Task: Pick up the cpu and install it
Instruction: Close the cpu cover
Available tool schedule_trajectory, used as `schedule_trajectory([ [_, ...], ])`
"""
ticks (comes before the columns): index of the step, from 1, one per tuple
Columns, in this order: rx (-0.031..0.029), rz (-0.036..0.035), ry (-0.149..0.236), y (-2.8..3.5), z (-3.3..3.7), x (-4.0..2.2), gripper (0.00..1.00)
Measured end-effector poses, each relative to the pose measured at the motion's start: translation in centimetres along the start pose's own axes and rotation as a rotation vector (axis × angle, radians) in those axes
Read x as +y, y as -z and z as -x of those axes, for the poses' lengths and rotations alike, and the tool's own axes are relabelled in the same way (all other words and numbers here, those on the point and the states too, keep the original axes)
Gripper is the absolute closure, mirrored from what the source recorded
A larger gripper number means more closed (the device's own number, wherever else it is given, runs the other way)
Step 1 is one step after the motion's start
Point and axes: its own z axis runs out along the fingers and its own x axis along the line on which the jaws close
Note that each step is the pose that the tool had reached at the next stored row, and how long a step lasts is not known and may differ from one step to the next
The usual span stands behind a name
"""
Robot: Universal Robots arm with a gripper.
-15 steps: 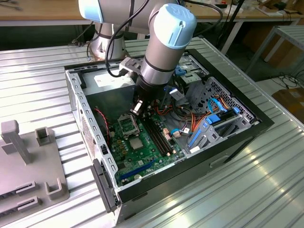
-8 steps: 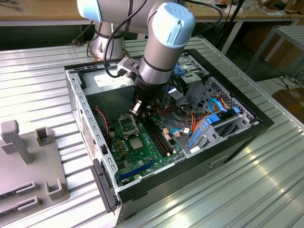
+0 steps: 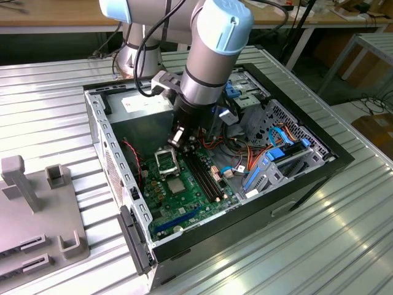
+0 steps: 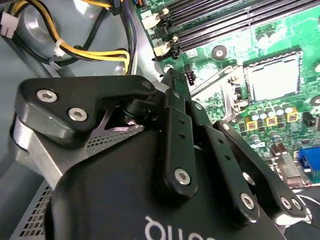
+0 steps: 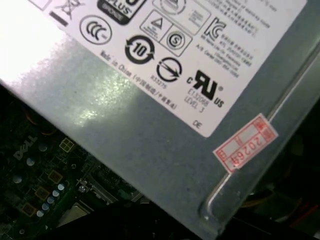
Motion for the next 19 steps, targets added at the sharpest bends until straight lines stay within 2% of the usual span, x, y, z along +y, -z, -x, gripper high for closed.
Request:
schedule_trajectory([
  [2, 0.0051, -0.0050, 0.009, 0.11, 0.00, 0.00, 0.89],
  [11, 0.0065, -0.0055, 0.020, 1.04, 0.00, 0.09, 0.89],
  [15, 0.0106, -0.0097, 0.025, 1.39, 0.01, 0.11, 0.89],
  [19, 0.0121, -0.0113, 0.032, 1.68, 0.01, 0.14, 0.89],
])
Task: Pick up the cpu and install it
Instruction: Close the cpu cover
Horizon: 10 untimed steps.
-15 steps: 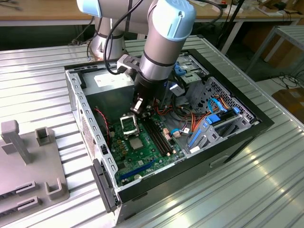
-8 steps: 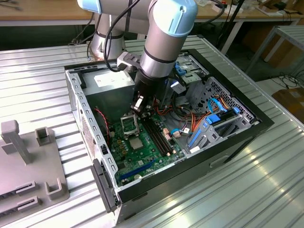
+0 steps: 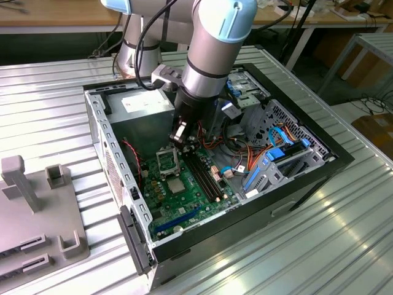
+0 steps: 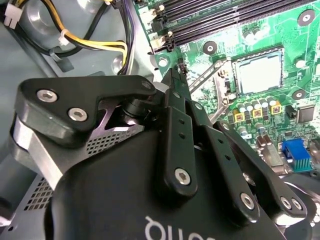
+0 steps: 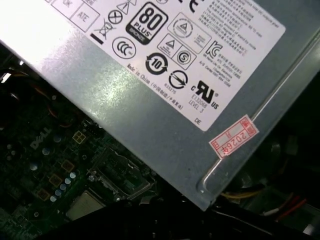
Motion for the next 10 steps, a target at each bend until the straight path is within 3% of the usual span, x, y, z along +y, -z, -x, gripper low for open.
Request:
schedule_trajectory([
  [4, 0.0073, -0.0070, 0.012, 0.14, -0.01, 0.01, 0.89],
  [10, 0.0101, -0.0078, 0.045, 0.35, -0.01, 0.03, 0.89],
])
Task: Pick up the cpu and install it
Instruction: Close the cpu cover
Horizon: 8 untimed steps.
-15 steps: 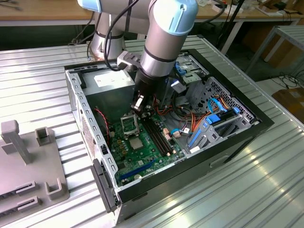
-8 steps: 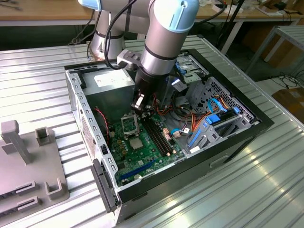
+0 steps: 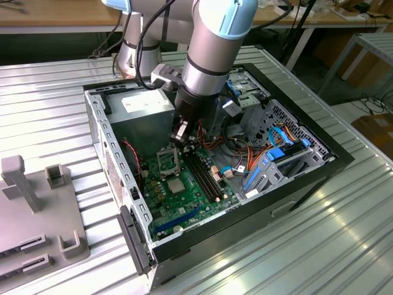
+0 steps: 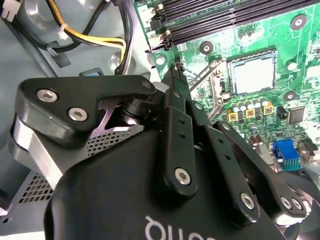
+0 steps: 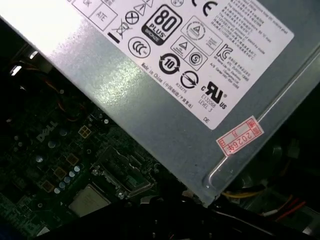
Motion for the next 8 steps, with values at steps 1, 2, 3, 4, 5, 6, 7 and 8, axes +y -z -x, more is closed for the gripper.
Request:
schedule_trajectory([
  [1, 0.0002, 0.0000, 0.005, 0.04, 0.00, 0.00, 0.89],
  [2, 0.0006, 0.0000, 0.012, 0.08, 0.00, 0.01, 0.89],
  [3, 0.0009, 0.0000, 0.018, 0.11, 0.00, 0.01, 0.89],
  [4, 0.0013, 0.0000, 0.025, 0.13, 0.00, 0.01, 0.89],
  [5, 0.0017, 0.0001, 0.032, 0.15, 0.00, 0.01, 0.89],
  [6, 0.0026, -0.0002, 0.045, 0.18, 0.00, 0.02, 0.89],
  [7, 0.0031, -0.0002, 0.054, 0.20, 0.00, 0.02, 0.89],
  [8, 0.0037, -0.0002, 0.063, 0.21, 0.00, 0.02, 0.89],
])
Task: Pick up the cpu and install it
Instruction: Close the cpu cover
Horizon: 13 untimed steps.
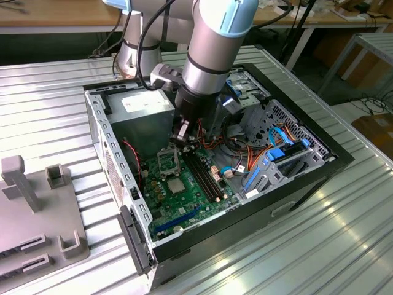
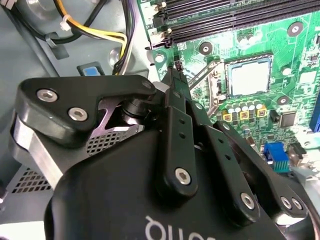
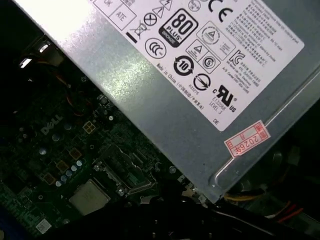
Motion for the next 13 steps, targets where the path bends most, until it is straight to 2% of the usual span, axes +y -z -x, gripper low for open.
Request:
schedule_trajectory([
  [4, 0.0029, -0.0003, 0.041, 0.07, -0.01, 0.01, 0.89],
  [13, 0.0051, -0.0005, 0.082, 0.32, -0.03, 0.03, 0.89],
])
